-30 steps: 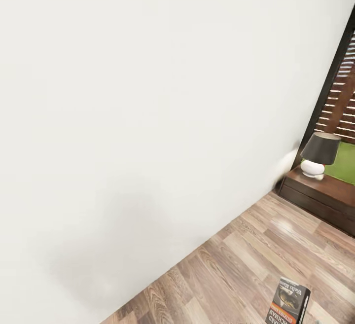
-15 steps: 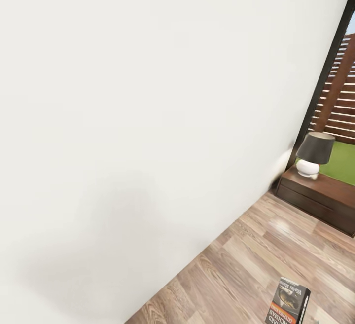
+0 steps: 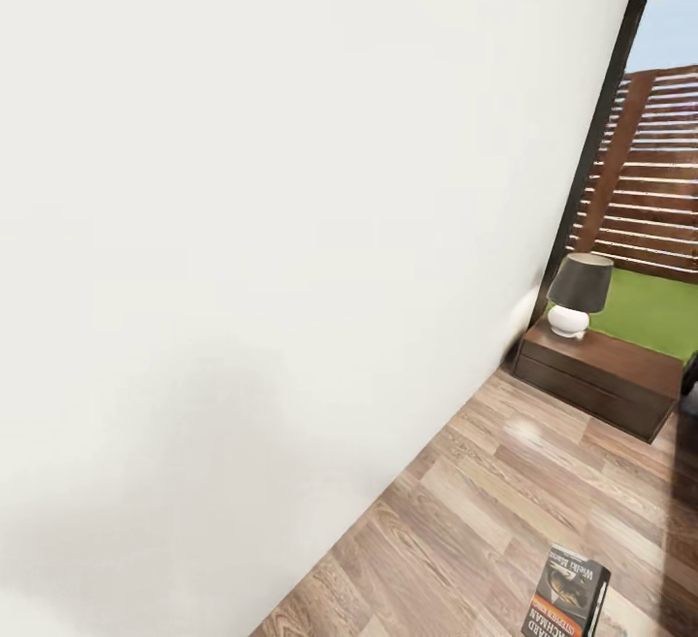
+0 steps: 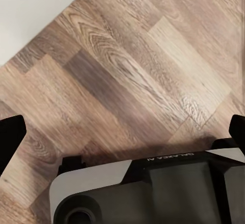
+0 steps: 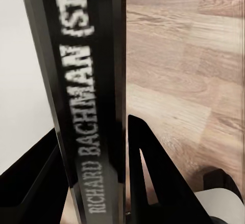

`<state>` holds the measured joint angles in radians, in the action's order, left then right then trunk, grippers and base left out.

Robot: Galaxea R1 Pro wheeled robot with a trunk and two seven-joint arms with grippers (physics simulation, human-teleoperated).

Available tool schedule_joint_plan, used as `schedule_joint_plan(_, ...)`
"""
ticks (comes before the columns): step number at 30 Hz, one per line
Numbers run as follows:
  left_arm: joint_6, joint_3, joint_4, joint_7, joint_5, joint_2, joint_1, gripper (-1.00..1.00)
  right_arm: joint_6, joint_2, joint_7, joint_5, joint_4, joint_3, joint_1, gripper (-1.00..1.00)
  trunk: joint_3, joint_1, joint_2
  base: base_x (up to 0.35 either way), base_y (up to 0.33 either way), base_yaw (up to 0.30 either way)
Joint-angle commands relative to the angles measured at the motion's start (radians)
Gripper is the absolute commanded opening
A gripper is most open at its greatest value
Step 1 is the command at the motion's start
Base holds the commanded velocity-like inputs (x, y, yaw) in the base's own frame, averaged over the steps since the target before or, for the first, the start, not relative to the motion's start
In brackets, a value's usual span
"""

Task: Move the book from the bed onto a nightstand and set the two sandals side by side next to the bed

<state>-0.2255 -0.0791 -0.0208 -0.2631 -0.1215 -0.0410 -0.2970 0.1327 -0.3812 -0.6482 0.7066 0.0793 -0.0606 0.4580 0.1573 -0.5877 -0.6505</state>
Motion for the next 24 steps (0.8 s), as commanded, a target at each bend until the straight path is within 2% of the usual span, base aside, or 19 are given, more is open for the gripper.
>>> schedule_joint_plan(1, -0.003, -0.008, 0.001, -0.004, -0.010, 0.000, -0.001, 1.00, 0.005, 0.000, -0.005, 0.011, 0.003, -0.005, 0.002, -1.00, 0.002, 0.000, -0.001, 0.001, 0.001, -0.298)
schedule_joint_plan(14, -0.003, -0.008, 0.001, -0.004, -0.010, 0.000, -0.001, 1.00, 0.005, 0.000, -0.005, 0.011, 0.003, -0.005, 0.002, -1.00, 0.002, 0.000, -0.001, 0.004, 0.001, -0.299)
schedule_joint_plan(24, -0.003, -0.008, 0.001, -0.004, -0.010, 0.000, -0.001, 1.00, 0.005, 0.000, -0.005, 0.011, 0.004, -0.005, 0.002, -1.00, 0.002, 0.000, -0.001, 0.173, 0.062, -0.300)
